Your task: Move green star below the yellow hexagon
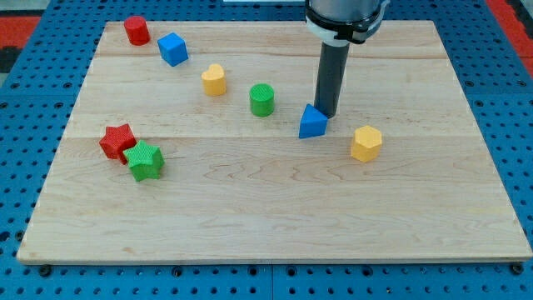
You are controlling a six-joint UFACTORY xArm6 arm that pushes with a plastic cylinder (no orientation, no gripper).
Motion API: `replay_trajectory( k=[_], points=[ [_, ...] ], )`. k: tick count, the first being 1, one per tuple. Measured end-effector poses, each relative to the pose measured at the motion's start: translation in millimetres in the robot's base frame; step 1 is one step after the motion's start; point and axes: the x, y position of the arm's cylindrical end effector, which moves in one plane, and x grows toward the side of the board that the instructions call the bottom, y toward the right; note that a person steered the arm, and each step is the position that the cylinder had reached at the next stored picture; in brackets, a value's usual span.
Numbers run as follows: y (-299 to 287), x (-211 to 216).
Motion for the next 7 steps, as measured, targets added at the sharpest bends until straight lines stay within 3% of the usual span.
replay_trajectory(
  k=[1, 2, 3, 4, 5, 6, 7],
  points=[
    [44.1, -27.3],
    [117.6, 7.8],
    [136.4, 89.1],
    [31.6, 147.0],
    [-136.1, 180.9],
    [-234.7, 191.6],
    [-255.2, 159.1]
  ],
)
